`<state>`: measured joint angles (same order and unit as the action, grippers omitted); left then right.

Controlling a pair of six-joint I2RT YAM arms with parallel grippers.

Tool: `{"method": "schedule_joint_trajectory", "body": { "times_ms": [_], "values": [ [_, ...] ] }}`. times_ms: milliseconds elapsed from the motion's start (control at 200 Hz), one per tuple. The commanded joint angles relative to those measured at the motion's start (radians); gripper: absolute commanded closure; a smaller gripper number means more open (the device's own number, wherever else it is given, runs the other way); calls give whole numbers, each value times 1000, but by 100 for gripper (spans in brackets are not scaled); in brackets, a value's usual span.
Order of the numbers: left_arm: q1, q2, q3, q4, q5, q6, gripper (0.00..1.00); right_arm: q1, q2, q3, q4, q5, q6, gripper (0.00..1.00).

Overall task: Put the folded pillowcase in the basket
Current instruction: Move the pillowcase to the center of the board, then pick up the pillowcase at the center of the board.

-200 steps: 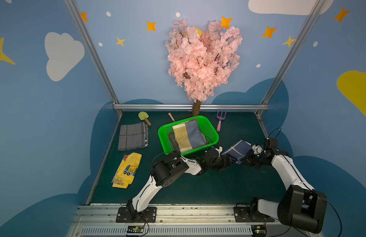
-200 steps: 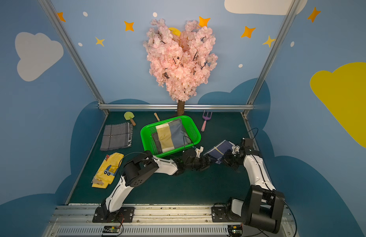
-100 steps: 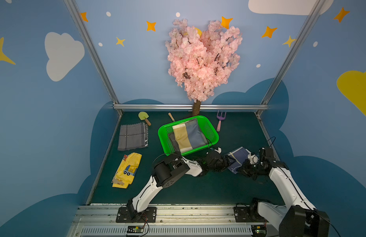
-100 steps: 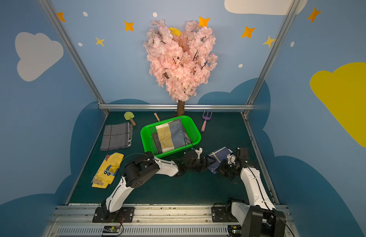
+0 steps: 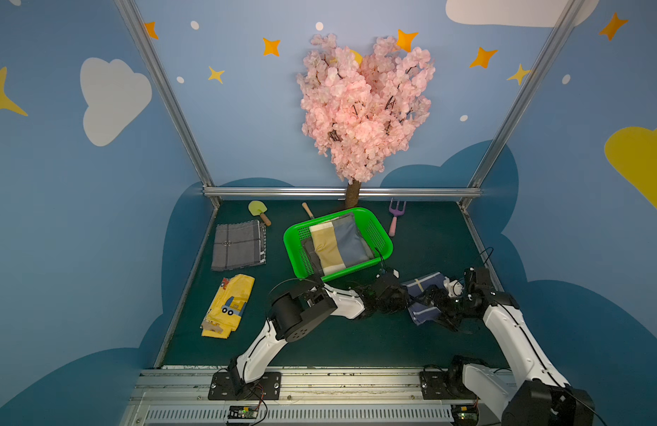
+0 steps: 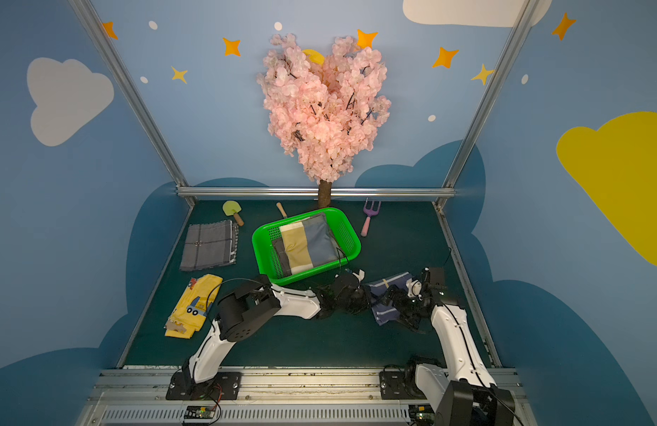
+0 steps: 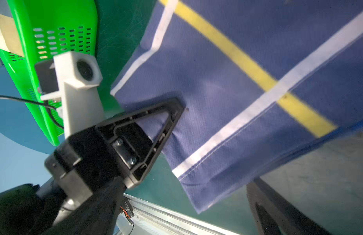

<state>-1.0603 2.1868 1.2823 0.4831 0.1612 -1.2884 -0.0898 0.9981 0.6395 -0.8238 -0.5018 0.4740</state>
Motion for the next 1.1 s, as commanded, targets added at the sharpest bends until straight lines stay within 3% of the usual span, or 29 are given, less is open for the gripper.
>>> {"method": "schedule_joint_trajectory", "body": {
  "times_ms": [0,165,345,501,721,951,1091],
  "values": [
    [-10,-109,49,-240,-3,144,97,0,-19,93,-40,25,6,1],
    [-9,-204,94,-550,-62,316,97,-4,-8,156,-22,89,11,1],
    [10,-272,58,-781,-164,430,97,-6,21,179,17,25,-11,1],
    [35,-304,-9,-833,-160,485,97,-4,76,155,57,2,-43,2],
    [36,-329,-7,-905,-169,539,97,3,284,172,103,-12,-124,2],
    [41,-331,-9,-920,-182,551,97,12,488,222,137,-72,-199,12],
    [49,-331,-26,-909,-177,548,97,65,526,198,170,5,-203,13]
  ]
}}
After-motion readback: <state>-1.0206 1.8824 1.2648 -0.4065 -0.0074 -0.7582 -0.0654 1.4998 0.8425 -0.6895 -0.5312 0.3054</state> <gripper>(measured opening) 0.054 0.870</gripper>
